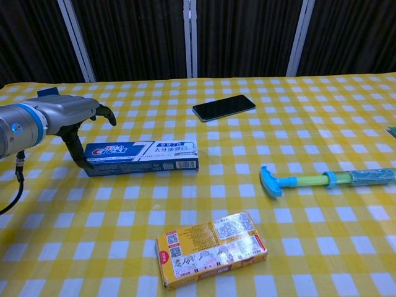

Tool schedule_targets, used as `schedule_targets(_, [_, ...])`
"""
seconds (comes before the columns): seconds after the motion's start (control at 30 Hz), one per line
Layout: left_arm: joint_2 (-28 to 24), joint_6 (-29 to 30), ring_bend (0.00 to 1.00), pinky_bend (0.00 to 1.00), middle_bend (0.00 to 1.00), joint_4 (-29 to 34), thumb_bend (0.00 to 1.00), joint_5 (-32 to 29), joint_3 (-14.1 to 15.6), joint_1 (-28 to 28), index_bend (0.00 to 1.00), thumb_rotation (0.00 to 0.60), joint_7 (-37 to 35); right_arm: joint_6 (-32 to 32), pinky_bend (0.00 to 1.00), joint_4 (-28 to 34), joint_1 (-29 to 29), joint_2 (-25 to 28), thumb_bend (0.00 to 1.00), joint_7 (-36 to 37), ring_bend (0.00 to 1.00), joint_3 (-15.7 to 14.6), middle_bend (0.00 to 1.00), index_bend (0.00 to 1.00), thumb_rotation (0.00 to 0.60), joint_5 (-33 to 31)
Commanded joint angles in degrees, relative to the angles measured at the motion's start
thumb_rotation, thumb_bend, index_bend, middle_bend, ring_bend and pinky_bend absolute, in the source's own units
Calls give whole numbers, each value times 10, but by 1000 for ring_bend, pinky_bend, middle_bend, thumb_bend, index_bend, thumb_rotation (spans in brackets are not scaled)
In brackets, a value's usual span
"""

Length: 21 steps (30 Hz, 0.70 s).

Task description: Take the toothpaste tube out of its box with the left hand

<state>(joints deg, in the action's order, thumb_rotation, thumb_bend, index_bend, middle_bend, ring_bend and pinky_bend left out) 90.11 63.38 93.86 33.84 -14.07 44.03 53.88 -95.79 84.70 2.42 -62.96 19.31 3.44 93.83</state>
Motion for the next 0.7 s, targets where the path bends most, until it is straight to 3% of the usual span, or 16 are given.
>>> schedule_targets(0.03, [13, 3, 142, 200, 85, -14, 124, -12, 5, 10, 199, 600, 1, 0, 0, 0, 0, 1, 66, 3, 0, 1, 0, 15, 600, -1])
schedule_targets(0.27, [29, 4, 163, 207, 111, -32, 124, -29, 9, 20, 229, 600, -5, -2, 0, -1, -1, 2, 65, 6, 0, 1, 0, 15, 600, 0])
schedule_targets(0.4, [45, 5, 191, 230, 141, -49, 188, -28, 14, 26, 260, 600, -10, -2, 0, -1, -1, 2, 65, 8, 0, 1, 0, 15, 600, 0])
schedule_targets(0.57, [64, 4, 205, 246, 159, -68, 197, -22, 17, 33, 281, 600, -19, -10, 0, 2, -3, 4, 66, 11, 0, 2, 0, 17, 600, 5])
schedule_targets(0.7, [81, 8, 292, 313, 267, -87, 254, -16, 20, 41, 378, 600, -19, -14, 0, 3, -4, 5, 66, 14, 0, 2, 0, 20, 600, 5])
